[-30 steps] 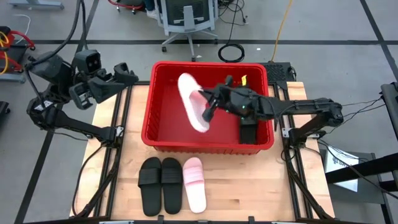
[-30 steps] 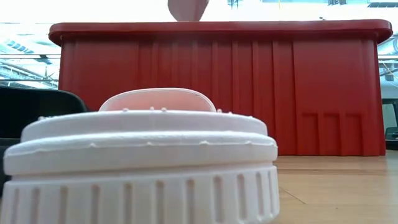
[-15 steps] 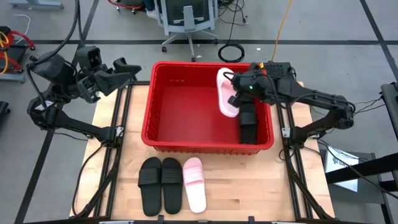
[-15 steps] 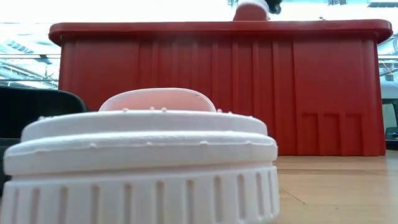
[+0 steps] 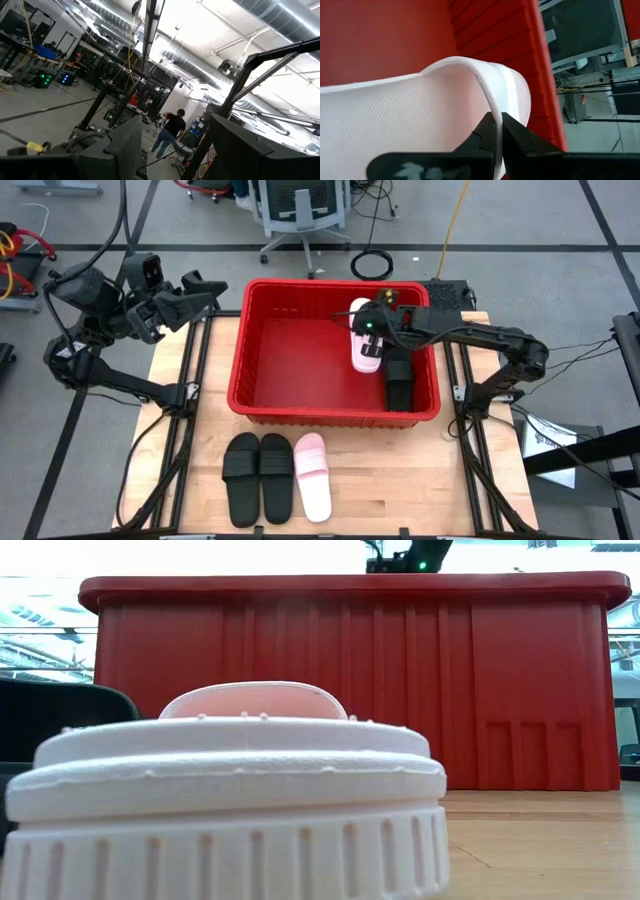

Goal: Pick and place slides into bin
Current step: Put the pink slide into the red bin

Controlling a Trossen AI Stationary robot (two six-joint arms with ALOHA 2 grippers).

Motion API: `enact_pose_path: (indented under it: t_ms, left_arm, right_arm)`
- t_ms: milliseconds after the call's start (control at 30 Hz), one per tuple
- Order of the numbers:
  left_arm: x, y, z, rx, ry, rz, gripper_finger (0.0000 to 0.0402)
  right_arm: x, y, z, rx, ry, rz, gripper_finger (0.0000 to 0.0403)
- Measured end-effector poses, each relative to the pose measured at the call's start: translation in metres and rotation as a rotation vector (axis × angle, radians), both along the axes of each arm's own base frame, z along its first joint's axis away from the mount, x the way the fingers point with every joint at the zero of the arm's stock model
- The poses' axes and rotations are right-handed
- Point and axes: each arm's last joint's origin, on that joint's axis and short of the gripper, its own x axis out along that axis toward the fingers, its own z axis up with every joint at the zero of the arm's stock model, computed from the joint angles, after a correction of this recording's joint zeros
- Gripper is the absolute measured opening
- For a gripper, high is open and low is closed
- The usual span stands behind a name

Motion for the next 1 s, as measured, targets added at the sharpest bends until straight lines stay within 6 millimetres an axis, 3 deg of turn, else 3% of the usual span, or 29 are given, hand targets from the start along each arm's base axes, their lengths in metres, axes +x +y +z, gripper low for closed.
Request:
enact_pose_path:
  t_ms: [233,533,1000]
  left_arm:
    - [0.0,0.0,0.0,-0.002,0.0,-0.001,0.0228]
    - [0.0,0.0,0.0,-0.005,0.0,-0.002,0.0228]
    - [0.0,0.001,0.0,-0.015,0.0,0.022,0.0228]
  right_arm:
    - [0.013,-0.006,-0.03,-0.038,-0.028,0.04,0.0]
    - [0.001,-0.014,-0.075,0.028,0.032,0.03,0.0]
    - [-0.012,-0.038,-0.108,0.111,-0.025,0.062,0.0]
